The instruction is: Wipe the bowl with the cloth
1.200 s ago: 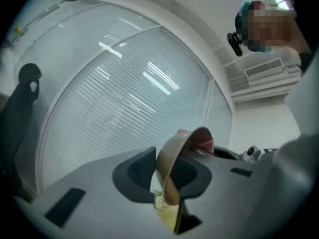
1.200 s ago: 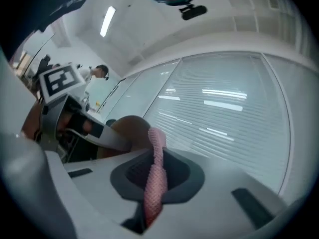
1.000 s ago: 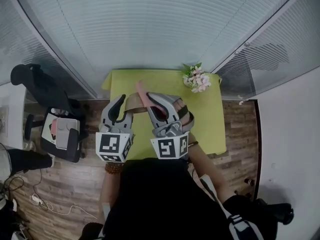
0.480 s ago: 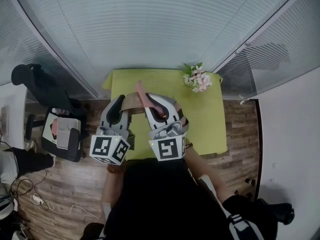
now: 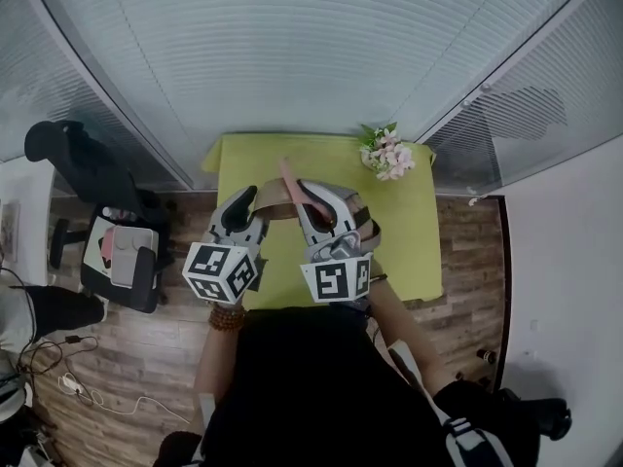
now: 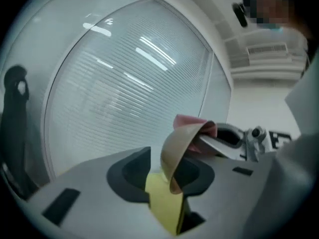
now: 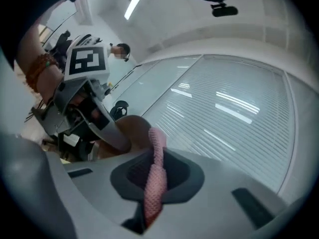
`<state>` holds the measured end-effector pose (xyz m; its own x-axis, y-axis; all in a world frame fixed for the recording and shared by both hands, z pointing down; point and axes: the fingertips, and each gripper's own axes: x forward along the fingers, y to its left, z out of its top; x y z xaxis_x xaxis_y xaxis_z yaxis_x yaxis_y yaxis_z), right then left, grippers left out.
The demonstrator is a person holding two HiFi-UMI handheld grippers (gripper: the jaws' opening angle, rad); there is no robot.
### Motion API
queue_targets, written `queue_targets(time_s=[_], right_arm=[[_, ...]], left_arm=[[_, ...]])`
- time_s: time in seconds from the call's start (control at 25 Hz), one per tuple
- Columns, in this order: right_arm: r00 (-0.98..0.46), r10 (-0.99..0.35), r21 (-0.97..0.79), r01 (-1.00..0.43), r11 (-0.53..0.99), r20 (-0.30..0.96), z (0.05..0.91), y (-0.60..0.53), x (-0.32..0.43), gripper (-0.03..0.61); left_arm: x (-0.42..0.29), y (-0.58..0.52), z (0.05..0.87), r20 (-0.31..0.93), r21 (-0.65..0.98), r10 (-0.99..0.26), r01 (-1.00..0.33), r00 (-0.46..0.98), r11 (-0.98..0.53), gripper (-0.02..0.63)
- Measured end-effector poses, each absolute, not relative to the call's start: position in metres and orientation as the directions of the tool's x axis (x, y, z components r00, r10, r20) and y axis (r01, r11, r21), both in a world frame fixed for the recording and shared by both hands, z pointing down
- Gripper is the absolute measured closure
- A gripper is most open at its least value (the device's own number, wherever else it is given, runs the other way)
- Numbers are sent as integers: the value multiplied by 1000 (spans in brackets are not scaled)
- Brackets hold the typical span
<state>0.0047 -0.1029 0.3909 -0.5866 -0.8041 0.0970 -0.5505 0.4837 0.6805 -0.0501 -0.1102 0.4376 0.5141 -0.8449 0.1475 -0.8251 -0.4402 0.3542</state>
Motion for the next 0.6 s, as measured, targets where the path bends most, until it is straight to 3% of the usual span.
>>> queue_targets(time_s=[0.08,0.16,0.36,0.48,0.6], right_arm=[[-598,-793,735,-484,474,118,394,-101,1,565],[-599,-790,772,-437,462,133,398,-101,-1,565],[-593,-796,743,-477,470,123,397,-103,5,565],[-582,-810,632,-602,488,72,385,-108,9,563],[-573,-819,519,-694,499,21,372,-109,10,563]], left_arm=[[-47,-112,439,215,148,-858,-884,466,-443,510],[-39,-114,440,257,53,-856,-891,448,-451,548],[-35,-117,442,188,309,-832,-836,522,-454,565],[-42,-118,429,78,469,-855,-775,513,-423,565],[-52,-119,417,-68,659,-864,-628,498,-414,562]])
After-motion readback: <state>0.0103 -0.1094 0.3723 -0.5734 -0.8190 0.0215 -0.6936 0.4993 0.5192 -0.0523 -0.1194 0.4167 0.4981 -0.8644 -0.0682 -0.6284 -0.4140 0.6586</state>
